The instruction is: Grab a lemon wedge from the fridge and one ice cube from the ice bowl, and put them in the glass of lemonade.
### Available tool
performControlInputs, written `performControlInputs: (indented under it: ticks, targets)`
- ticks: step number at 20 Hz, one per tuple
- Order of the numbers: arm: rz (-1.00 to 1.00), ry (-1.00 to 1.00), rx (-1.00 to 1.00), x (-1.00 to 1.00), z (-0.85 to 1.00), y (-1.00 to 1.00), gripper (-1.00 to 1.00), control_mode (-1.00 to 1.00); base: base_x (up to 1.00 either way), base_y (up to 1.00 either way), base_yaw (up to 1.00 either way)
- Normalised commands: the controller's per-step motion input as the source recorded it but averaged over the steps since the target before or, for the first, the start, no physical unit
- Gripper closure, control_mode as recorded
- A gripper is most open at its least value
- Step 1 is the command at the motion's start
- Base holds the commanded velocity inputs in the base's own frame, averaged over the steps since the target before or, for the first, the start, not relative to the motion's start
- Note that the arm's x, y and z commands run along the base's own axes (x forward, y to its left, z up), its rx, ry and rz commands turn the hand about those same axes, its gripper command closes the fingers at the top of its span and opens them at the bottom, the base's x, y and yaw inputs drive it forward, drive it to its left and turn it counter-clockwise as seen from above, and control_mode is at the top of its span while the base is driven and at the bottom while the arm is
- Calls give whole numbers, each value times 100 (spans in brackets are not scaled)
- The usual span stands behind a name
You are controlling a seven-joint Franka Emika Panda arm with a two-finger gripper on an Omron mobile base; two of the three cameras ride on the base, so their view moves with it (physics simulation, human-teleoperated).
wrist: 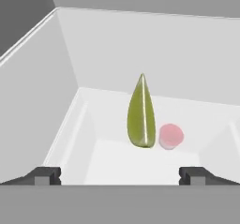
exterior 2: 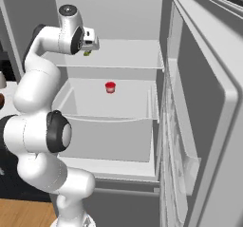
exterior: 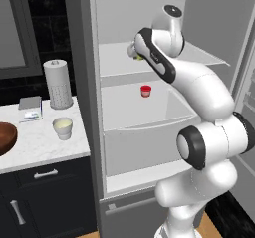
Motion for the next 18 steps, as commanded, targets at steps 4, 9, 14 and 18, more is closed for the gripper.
performControlInputs:
  ticks: [4, 9, 14, 18]
  targets:
    - [0, 0, -1, 15, -45, 0, -100, -100, 0, 0, 0]
    - [0, 3, -3, 41, -5, 0, -100, -100, 0, 0, 0]
    - [0, 9, -6, 75, 7, 0, -100, -100, 0, 0, 0]
    - [0, 3, -4, 49, 0, 0, -100, -100, 0, 0, 0]
